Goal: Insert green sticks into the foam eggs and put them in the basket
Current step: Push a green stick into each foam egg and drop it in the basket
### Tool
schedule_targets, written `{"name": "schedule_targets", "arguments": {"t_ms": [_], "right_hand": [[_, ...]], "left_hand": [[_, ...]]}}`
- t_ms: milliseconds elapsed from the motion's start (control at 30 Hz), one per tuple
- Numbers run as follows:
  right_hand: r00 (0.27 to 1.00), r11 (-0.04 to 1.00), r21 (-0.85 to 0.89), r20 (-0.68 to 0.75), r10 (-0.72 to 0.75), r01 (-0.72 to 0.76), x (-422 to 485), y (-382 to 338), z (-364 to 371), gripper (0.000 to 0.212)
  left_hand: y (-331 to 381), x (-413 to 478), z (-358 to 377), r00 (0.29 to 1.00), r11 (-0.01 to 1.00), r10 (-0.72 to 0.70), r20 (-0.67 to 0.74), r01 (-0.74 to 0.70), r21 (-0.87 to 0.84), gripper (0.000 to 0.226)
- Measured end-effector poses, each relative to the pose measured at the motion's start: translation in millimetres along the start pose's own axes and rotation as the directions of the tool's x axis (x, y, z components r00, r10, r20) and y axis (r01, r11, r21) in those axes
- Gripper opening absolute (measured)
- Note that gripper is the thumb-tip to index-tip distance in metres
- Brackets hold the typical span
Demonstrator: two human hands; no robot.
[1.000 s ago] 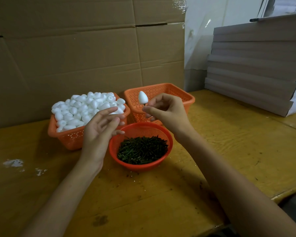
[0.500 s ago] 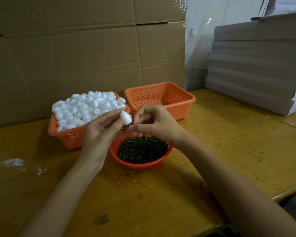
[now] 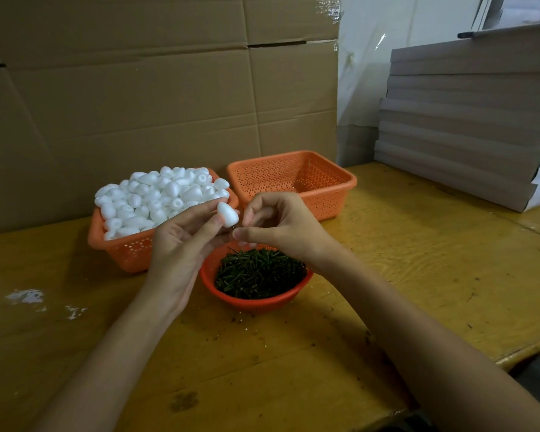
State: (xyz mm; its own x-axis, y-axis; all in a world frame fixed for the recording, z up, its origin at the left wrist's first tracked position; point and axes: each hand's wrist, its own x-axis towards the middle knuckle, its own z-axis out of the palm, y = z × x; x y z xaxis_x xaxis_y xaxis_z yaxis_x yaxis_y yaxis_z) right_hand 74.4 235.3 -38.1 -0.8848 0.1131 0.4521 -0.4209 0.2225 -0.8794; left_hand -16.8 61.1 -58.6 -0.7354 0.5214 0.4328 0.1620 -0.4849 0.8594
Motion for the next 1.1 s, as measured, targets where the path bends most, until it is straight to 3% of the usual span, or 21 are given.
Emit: {"name": "schedule_targets", "arguments": {"t_ms": [167, 300, 433, 533, 700, 767, 933, 1100], "right_hand": [[1.0, 1.0, -0.002, 0.007, 0.011, -0.011, 0.4, 2.0, -0.4, 0.019], [0.999, 1.0, -0.016, -0.037, 0.004, -0.004, 3.5, 6.4, -3.3, 0.015], [0.982, 0.999, -0.04, -0.189, 0.0, -0.008, 9.2, 15.6, -12.3, 0.01], [0.928, 0.982, -0.174, -0.373, -0.003, -0.067, 10.9, 26.7, -29.8, 0.007], [0.785, 0.875, -0.448, -0.604, -0.142, -0.186, 11.6, 40.4, -59.2, 0.008], [0.757, 0.838, -0.497, -0.63, -0.172, -0.223, 12.8, 43.9, -65.1, 0.008], [0.766, 0.728, -0.627, -0.602, -0.226, -0.278, 14.0, 52.5, -66.2, 0.007], [0.76, 0.684, -0.668, -0.597, -0.255, -0.295, 15.2, 58.9, -69.6, 0.009]], "left_hand": [[0.6, -0.3, 1.3, 1.0, 1.0, -0.003, -0.015, 0.003, 0.009, 0.028], [0.1, -0.1, -1.7, 1.0, 0.998, -0.009, -0.007, 0.01, 0.064, 0.049], [-1.1, 3.6, -5.1, 0.991, 0.988, 0.036, -0.13, -0.016, 0.15, 0.03], [-2.8, 5.4, -9.9, 0.978, 0.98, 0.063, -0.2, -0.023, 0.2, 0.016], [-2.0, 6.1, -13.6, 0.97, 0.974, 0.082, -0.228, -0.029, 0.224, 0.015], [-2.0, 5.8, -12.8, 0.968, 0.973, 0.081, -0.238, -0.025, 0.227, 0.015], [-1.7, 6.4, -13.3, 0.966, 0.973, 0.075, -0.246, -0.018, 0.229, 0.015], [-1.3, 7.3, -15.1, 0.962, 0.973, 0.079, -0.26, -0.018, 0.229, 0.015]]}}
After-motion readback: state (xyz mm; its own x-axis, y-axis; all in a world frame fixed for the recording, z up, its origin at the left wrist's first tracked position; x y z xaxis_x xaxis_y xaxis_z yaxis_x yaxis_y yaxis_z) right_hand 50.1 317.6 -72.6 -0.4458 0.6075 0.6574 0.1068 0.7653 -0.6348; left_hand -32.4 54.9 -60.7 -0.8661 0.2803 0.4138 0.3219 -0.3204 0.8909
